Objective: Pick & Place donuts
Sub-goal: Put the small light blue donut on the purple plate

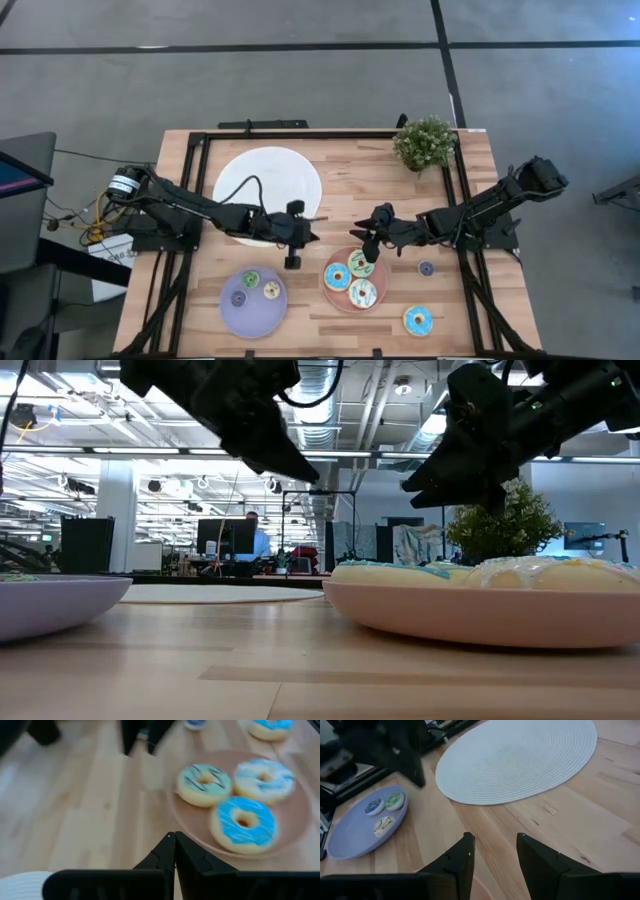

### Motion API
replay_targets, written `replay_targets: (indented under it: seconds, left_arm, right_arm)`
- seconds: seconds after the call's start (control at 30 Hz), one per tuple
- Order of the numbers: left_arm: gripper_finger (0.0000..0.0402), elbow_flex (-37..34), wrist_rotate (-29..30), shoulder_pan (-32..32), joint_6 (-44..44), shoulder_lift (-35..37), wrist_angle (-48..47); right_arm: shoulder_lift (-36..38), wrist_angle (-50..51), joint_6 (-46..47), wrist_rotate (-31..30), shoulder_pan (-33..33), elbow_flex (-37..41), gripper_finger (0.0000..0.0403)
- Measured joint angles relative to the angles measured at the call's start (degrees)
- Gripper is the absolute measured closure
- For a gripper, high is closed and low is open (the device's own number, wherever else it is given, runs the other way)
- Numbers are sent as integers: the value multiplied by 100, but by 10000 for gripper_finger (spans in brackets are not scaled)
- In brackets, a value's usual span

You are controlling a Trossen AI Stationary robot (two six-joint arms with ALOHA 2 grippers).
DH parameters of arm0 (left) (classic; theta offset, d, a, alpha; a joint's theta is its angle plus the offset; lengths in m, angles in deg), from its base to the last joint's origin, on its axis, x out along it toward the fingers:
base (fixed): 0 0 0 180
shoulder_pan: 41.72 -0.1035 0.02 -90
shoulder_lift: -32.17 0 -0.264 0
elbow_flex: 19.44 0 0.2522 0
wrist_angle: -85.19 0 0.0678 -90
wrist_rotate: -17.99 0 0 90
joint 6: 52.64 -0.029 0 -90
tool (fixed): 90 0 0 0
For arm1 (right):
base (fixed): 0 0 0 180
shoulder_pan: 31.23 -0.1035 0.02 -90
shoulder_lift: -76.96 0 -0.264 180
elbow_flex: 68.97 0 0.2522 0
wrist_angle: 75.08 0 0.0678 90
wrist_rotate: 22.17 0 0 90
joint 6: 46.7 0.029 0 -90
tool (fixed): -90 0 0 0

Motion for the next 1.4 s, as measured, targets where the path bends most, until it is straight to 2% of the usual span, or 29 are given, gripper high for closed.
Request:
replay_targets:
  seconds: [0.17, 0.23, 0.47, 0.6, 0.7, 0.77, 0.87, 1.07, 1.4]
  left_arm:
    - [401, -10, 172, -174, -259, 395, -436]
    - [401, -246, 139, -256, -328, 689, -376]
    - [401, -2280, -109, -439, -31, 2426, 1053]
    - [401, -3179, -191, -432, 72, 3548, 1136]
    - [401, -3573, -185, -427, 93, 4228, 1130]
    - [401, -3776, -184, -425, 94, 4607, 1097]
    - [401, -3949, -180, -425, 113, 5019, 970]
    - [401, -4022, 30, -427, -17, 5327, 354]
    - [401, -4022, 72, -427, 117, 5307, 251]
  right_arm:
    - [0, -52, 75, -4, 48, -2, 267]
    - [0, -54, 175, -8, 50, 0, 267]
    - [0, -39, 229, -12, 48, 0, 267]
    - [0, 2, 400, -19, 48, -35, 267]
    - [0, 293, 420, -17, 48, -273, 273]
    - [0, 797, 542, -9, 46, -535, 281]
    - [0, 2087, 1029, 17, 24, -1063, 296]
    - [0, 4967, 2572, 182, -74, -1958, 314]
    - [0, 7063, 5307, 114, -1039, -2188, 315]
